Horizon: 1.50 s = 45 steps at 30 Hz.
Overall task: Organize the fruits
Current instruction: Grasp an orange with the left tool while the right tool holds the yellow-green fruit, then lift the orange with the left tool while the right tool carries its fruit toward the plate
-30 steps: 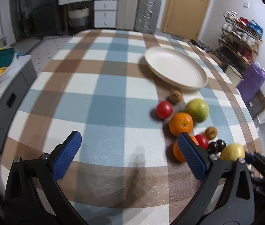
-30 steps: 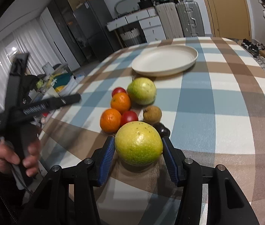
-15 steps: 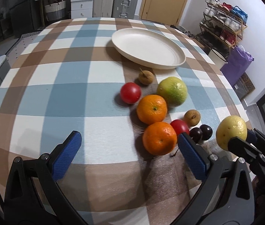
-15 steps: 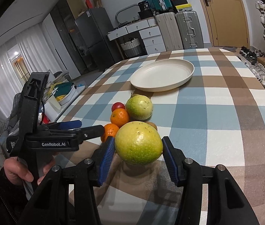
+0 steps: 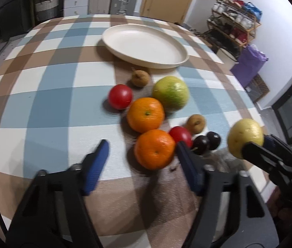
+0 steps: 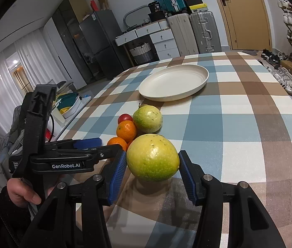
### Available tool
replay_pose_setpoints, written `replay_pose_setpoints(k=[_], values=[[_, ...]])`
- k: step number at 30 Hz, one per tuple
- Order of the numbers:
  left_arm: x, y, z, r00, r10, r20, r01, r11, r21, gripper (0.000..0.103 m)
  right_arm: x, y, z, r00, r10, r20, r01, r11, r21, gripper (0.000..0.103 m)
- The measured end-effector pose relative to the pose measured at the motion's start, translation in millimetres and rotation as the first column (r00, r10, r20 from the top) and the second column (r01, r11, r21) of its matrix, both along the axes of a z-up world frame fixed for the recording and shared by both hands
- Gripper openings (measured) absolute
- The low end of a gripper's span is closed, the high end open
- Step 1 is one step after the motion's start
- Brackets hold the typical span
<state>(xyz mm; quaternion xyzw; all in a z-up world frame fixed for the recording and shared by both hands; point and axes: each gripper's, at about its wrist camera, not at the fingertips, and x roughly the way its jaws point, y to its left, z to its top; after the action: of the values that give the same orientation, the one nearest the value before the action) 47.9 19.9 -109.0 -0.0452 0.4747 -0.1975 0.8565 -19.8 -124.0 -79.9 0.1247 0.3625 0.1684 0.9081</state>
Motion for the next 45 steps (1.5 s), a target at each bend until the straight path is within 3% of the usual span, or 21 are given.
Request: replay_pose_setpoints(k=[2,7,17,21,24,29,31,32,35,37,42,45], values=[[-2.3,-1.3,1.6,1.000,-0.022,-0.006,0.021,0.999,-0.035,0.038,0.0,-0.4,-0.1,1.000,-0.002,-0.001,0.002,1.000,0.002,0.052],[-2.7,3.9,1.9,0.999,-0.025,-0.023,0.023,0.996,-0.085,0.037,-0.3,-1.1,0.7,1.000,-0.005,0.004,0.005,1.000,0.004,0.052],[-7.2,13.6,5.9,1.000,0.000,-0.007,-0.001,0.998,-0.067,0.037,-1.0,-0.1,5.3,1.000,-0.004,0.022,0.003,1.000,0.007,0.052],[-7.3,14.9,7.2,1.000,0.004,0.001,-0.004,0.998,-0.061,0.037,-1.8,1.1,5.4,1.000,0.005,0.027,-0.006,1.000,0.018,0.039],[-8.9,16.2,6.6,1.000,0.004,-0.006,-0.004,0.998,-0.066,0.037,2.4,8.0,-3.8,1.000,0.013,-0.011,-0.013,0.999,-0.036,0.039],[-13.2,17.4,4.5,1.000,0.011,0.012,-0.011,0.999,-0.044,0.037,-2.5,6.5,-20.1,0.998,-0.002,-0.059,0.002,1.000,-0.007,0.039],[-15.2,19.5,2.2,1.000,0.016,0.020,-0.015,0.999,-0.050,0.037,-19.8,9.2,-13.2,1.000,0.016,0.001,-0.016,1.000,0.027,0.040],[-16.6,20.2,1.7,1.000,0.017,0.025,-0.016,0.999,-0.052,0.037,-28.8,10.2,-9.7,0.999,0.029,0.037,-0.031,0.998,0.057,0.045],[-20.4,21.1,-0.1,0.999,0.021,0.037,-0.019,0.998,-0.055,0.037,-52.9,19.7,-5.4,0.985,0.127,0.118,-0.140,0.984,0.111,0.073],[-21.3,23.0,-1.2,0.999,0.025,0.038,-0.023,0.997,-0.067,0.037,-60.3,26.0,-10.0,0.984,0.136,0.112,-0.144,0.987,0.067,0.075],[-21.8,25.7,-1.7,0.999,0.027,0.029,-0.025,0.997,-0.077,0.037,-55.8,16.9,-19.5,0.990,0.132,0.050,-0.138,0.981,0.136,0.075],[-22.4,26.0,-1.7,0.999,0.028,0.024,-0.027,0.997,-0.078,0.037,-62.6,22.6,-22.3,0.980,0.198,0.033,-0.200,0.971,0.128,0.075]])
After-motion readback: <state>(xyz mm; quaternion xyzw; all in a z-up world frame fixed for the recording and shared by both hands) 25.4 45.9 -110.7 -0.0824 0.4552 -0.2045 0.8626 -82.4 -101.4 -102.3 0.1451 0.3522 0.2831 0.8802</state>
